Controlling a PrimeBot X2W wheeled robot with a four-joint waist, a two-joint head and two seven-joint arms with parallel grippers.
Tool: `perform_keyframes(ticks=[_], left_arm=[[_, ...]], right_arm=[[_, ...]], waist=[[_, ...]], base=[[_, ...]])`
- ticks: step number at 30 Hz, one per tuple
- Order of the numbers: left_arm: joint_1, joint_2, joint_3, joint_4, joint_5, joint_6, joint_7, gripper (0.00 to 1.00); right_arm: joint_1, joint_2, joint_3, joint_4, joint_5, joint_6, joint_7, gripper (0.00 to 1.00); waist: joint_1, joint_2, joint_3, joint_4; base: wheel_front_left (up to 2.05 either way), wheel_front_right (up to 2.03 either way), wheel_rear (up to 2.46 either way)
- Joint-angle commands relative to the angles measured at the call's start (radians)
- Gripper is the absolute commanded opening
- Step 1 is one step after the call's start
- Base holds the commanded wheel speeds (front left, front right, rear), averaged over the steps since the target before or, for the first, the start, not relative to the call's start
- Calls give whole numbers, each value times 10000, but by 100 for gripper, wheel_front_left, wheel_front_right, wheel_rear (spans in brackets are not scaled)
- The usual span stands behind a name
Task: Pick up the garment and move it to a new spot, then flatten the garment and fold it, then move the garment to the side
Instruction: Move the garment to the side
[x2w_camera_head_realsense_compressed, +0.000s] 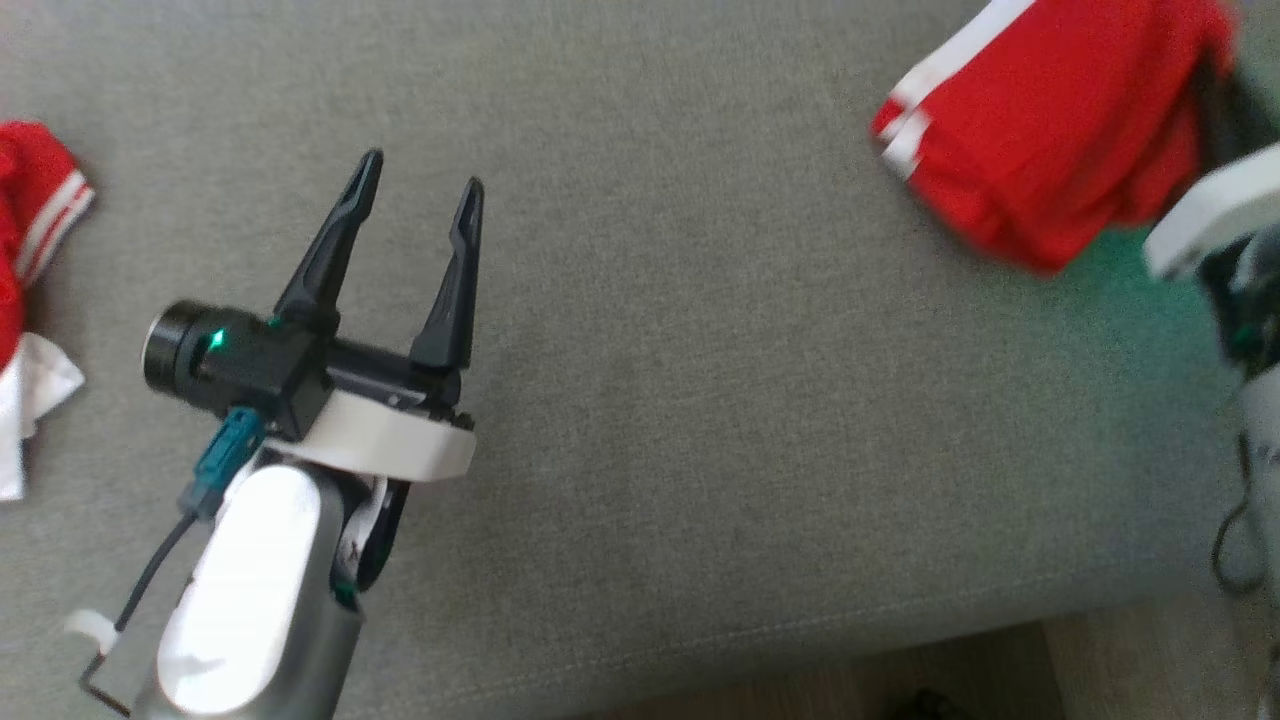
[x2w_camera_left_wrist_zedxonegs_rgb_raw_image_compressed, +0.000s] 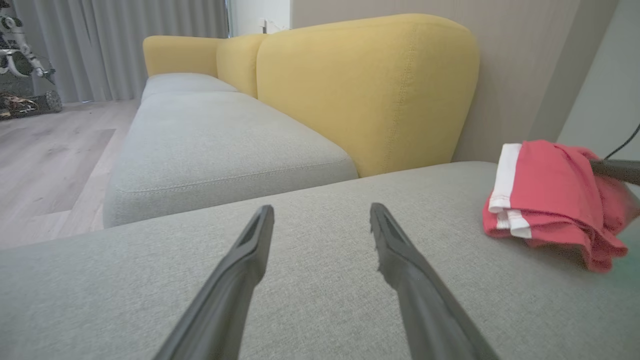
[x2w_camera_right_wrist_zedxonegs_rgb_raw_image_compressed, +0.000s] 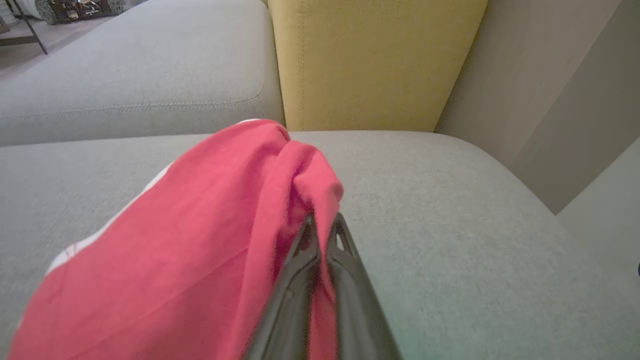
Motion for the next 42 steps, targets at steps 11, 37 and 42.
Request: perform_keyframes(ticks=[11, 37, 42], left_arm=[[-1001, 361, -59, -674, 326, -210, 242, 100], [-1430, 674, -292, -768, 329, -242, 368, 100], [-1291, 653, -276, -619, 239, -175, 274, 100]], right_arm=[[-2805, -571, -1801, 1943, -117, -7, -856, 0], [-4229, -599, -2648, 4521, -708, -7, -1974, 100], [-3912, -429, -2545, 4517, -813, -7, -2325, 100]], waist=[[-1, 0, 1320, -110], [-1, 0, 2080, -512], [-1, 0, 1690, -551]], base=[[0, 0, 0], [0, 0, 0], [0, 0, 0]])
